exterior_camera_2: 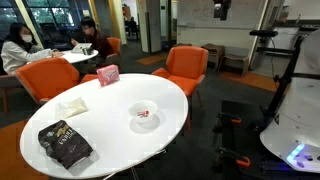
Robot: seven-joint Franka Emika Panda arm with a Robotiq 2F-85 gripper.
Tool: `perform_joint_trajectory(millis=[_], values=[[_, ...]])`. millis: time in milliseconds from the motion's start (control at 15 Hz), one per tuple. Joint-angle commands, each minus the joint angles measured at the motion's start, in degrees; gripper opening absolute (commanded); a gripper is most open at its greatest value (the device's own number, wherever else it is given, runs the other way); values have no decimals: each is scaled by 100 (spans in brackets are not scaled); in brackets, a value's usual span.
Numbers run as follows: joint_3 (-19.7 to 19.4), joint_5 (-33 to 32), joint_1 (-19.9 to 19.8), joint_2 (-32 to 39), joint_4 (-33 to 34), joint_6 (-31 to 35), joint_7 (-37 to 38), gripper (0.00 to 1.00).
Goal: Get the marker from the white bowl and put it on the table
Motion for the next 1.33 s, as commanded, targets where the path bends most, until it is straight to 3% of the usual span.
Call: perform_joint_trajectory(millis=[0, 533, 933, 1267], values=[[33, 26, -50, 18, 18, -14, -31, 100], [29, 35, -16, 93, 47, 53, -59, 100], [207, -110, 639, 1068, 347, 1038, -1065, 100], [231, -28, 1100, 2310, 705, 1826, -2395, 100]])
